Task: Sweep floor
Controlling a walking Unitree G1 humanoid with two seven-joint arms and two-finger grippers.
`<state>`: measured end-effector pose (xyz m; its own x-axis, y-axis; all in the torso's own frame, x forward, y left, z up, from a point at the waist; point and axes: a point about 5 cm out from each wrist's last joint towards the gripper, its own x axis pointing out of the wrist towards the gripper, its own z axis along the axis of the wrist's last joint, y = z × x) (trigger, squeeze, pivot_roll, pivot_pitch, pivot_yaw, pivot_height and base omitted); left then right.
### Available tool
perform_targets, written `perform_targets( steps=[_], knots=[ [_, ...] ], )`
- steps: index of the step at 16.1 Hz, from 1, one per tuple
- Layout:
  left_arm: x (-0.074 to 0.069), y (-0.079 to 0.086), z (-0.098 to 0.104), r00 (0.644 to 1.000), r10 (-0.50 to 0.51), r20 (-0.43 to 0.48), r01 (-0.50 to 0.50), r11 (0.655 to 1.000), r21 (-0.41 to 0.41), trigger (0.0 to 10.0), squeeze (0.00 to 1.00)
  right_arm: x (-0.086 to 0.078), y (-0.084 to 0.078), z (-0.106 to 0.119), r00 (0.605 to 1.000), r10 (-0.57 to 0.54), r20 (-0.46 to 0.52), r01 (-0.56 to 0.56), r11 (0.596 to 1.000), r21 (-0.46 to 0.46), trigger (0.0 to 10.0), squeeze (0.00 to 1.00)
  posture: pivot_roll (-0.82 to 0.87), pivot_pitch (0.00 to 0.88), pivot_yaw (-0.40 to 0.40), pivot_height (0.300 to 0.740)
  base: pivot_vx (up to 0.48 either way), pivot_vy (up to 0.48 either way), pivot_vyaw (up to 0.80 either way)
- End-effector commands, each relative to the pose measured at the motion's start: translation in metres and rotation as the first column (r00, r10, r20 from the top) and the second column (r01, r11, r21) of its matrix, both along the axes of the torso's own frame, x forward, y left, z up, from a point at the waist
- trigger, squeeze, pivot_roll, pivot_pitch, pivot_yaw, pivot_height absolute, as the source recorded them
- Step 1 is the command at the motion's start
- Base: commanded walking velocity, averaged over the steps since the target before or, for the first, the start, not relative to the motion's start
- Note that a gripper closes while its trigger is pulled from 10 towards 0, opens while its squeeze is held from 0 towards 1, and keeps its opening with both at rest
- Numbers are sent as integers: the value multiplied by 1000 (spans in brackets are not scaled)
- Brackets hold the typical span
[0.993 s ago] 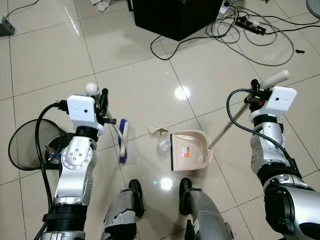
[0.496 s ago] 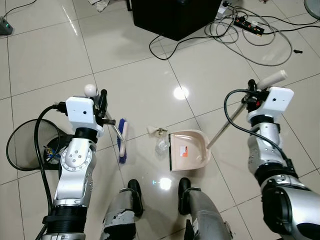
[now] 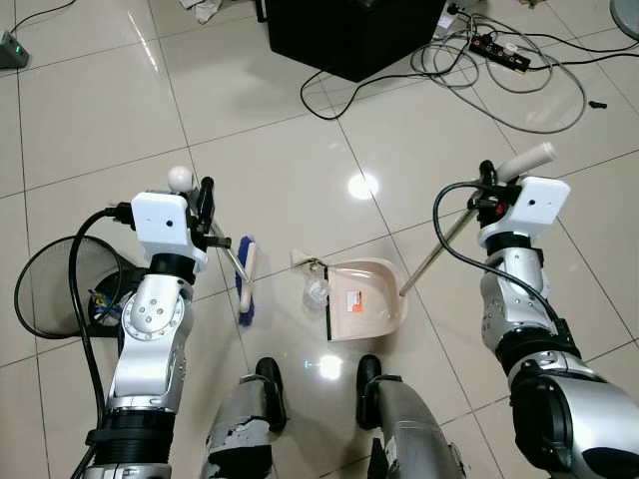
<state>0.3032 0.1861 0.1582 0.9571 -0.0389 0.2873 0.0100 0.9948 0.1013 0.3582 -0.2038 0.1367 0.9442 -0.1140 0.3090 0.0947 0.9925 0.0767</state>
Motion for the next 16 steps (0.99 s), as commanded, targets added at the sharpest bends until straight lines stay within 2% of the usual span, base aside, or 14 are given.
perform_targets(
  steps=[1, 5, 8, 10, 12, 13, 15, 16],
  knots=[
    [-1, -4, -12, 998, -20, -58, 19, 1000, -21, 10000, 0, -5, -3, -6, 1000, -8, -3, 8, 1000, -11, 10000, 0, 74, 367, -29, 740, 0, 0, 0],
    [-3, -8, -14, 998, -29, -63, 27, 999, -26, 10000, 0, -8, -6, -8, 1000, -17, -4, 17, 999, -36, 10000, 0, 87, 375, -32, 740, 0, 0, 0],
    [-7, -17, -17, 995, -54, -80, 51, 998, -42, 10000, 0, -12, 0, -17, 1000, -20, -19, 19, 999, -44, 10000, 0, 97, 362, -33, 740, 0, 0, 0],
    [-10, -31, -19, 986, -141, -91, 133, 986, -97, 10000, 0, -13, 5, -20, 999, -35, -33, 34, 999, -33, 10000, 0, 100, 365, -32, 740, 0, 0, 0],
    [-10, -38, -20, 983, -150, -109, 137, 983, -121, 10000, 0, -12, 4, -21, 998, -46, -38, 44, 998, -36, 10000, 0, 101, 363, -30, 740, 0, 0, 0],
    [-10, -39, -18, 983, -146, -111, 124, 974, -189, 10000, 0, -12, 3, -21, 998, -55, -40, 53, 998, -34, 10000, 0, 99, 367, -29, 740, 0, 0, 0],
    [-8, -40, -13, 982, -157, -107, 124, 957, -262, 10000, 0, -12, 2, -20, 997, -67, -42, 66, 997, -32, 10000, 0, 100, 369, -28, 740, 0, 0, 0],
    [-8, -43, -13, 973, -198, -121, 164, 955, -248, 10000, 0, -12, 1, -20, 997, -71, -43, 70, 997, -33, 10000, 0, 100, 368, -29, 740, 0, 0, 0]
  ],
)
